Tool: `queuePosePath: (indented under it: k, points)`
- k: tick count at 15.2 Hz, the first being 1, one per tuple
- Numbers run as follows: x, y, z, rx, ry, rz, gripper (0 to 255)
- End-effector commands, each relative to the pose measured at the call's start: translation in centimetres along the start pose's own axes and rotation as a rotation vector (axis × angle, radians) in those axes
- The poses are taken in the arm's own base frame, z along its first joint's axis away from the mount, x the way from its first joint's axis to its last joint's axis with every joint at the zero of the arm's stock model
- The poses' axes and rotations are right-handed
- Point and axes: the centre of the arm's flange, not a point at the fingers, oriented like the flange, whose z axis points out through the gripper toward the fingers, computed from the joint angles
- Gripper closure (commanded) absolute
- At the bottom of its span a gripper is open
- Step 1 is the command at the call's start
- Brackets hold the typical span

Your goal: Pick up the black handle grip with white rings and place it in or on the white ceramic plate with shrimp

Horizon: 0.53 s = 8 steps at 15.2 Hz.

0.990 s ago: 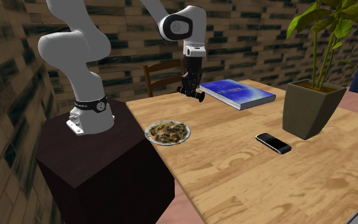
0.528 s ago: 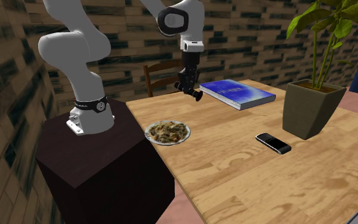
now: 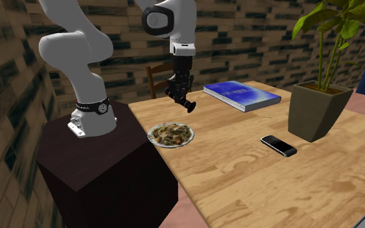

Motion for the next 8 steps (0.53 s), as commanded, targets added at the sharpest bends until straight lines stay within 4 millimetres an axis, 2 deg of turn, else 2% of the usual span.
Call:
queuePosePath:
  k: [1,3,8]
  points:
    - [0.2,2.9,0.2,0.001,0.0,-0.002,255]
    - [0.6,6.0,0.5,0.001,0.0,-0.002,255]
    - [0.6,5.8,3.1,0.001,0.0,-0.002,255]
